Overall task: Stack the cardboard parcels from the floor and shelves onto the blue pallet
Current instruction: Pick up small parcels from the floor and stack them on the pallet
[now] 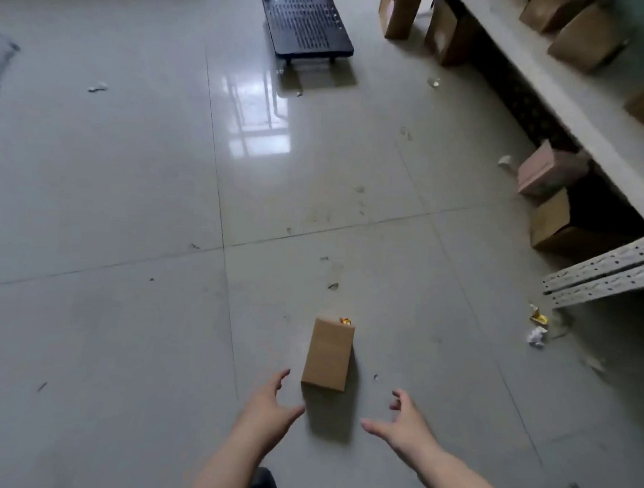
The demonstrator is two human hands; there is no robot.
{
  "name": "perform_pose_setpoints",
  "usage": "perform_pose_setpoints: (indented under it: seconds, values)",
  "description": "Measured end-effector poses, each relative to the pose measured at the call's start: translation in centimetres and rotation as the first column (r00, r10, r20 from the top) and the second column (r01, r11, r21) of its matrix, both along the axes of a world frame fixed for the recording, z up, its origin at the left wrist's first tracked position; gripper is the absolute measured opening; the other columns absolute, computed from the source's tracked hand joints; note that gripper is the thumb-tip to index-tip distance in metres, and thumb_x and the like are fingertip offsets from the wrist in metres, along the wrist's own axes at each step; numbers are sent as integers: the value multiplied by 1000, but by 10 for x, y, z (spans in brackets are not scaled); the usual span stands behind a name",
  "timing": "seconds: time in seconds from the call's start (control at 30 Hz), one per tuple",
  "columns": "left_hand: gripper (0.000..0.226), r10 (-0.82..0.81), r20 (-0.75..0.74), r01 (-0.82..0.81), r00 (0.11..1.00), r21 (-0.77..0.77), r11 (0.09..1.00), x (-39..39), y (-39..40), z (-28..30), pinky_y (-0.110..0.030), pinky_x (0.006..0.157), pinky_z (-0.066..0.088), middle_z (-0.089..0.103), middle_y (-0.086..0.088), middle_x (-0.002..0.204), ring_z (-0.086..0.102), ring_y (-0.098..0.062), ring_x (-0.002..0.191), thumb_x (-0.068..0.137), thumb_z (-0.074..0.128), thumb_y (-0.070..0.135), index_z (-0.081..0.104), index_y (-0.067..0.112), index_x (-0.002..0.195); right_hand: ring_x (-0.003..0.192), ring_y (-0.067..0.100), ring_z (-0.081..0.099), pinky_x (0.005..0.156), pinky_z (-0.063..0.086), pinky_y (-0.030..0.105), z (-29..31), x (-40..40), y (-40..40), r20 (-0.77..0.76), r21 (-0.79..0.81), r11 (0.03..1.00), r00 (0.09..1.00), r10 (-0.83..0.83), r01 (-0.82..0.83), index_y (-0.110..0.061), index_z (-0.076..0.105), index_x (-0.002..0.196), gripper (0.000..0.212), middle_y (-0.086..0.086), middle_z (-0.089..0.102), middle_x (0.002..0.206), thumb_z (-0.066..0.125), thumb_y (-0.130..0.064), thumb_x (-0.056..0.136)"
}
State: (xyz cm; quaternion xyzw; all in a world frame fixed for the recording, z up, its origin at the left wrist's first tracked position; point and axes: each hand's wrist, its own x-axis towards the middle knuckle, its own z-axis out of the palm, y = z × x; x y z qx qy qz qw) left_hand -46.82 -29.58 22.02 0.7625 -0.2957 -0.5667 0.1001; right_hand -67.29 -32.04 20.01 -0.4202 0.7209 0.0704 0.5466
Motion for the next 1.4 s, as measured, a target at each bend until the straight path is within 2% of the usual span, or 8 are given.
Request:
perform_pose_setpoints:
  seconds: [0.07,0.33,0.47,0.57,0.93,1.03,1.13,1.4]
  values:
    - [66,-35,-14,35,999,7,999,-3,-16,-78,-32,102,36,37,-7,146,39,-25,132,85,60,24,30,25,143,130,26,41,104,35,31,-80,12,-15,-29,-39,999,1000,-4,3,-7,25,145,97,13,36,145,80,-35,70]
    - [85,87,25,-88,996,52,995,-21,-29,-325,-34,111,29,26,-11,152,30,-28,137,82,63,23,10,20,148,142,24,25,116,23,35,-327,15,-25,60,-72,961,963,-262,266,-11,15,150,85,7,21,156,59,-46,87]
    - [48,69,-107,-62,992,70,996,-57,-20,-346,-6,61,44,59,2,101,55,-10,86,87,58,9,40,13,131,137,20,37,115,27,34,-350,17,-6,186,-22,918,903,-386,397,-14,22,149,79,4,35,151,62,-40,86]
    - [33,166,-125,-163,978,34,986,-76,-24,-327,-23,76,43,54,3,100,52,-14,93,88,57,14,48,20,120,128,16,46,106,33,24,-321,18,-7,242,-104,881,871,-428,462,-21,27,147,74,1,46,142,66,-31,85]
    - [46,376,-210,-402,903,-102,910,-113,-100,2,-39,79,44,59,-3,98,57,-25,96,87,42,58,49,14,95,117,6,43,91,38,10,25,-38,-68,370,-403,747,841,-395,528,-33,46,126,42,-8,40,127,63,-30,87]
    - [33,292,-274,-362,916,-256,896,-142,-121,153,-39,73,49,57,-5,87,53,-17,76,89,50,45,49,12,88,102,12,56,86,49,25,166,-69,-79,485,-391,634,735,-474,667,-30,52,100,22,-1,56,115,65,-37,84]
    - [18,81,-302,-228,950,-491,841,-171,-120,292,-40,72,54,66,-12,90,64,-22,78,86,60,32,54,16,85,94,25,61,84,54,44,306,-99,-75,555,-398,510,643,-528,763,-23,48,90,46,9,62,100,66,-58,66]
    - [27,-438,-162,-4,884,-940,341,-237,-74,526,-22,64,45,63,11,91,59,-5,82,92,52,16,60,36,76,126,22,47,108,36,47,549,-173,5,674,-603,67,552,-491,795,-44,56,106,49,-6,53,129,50,-73,67]
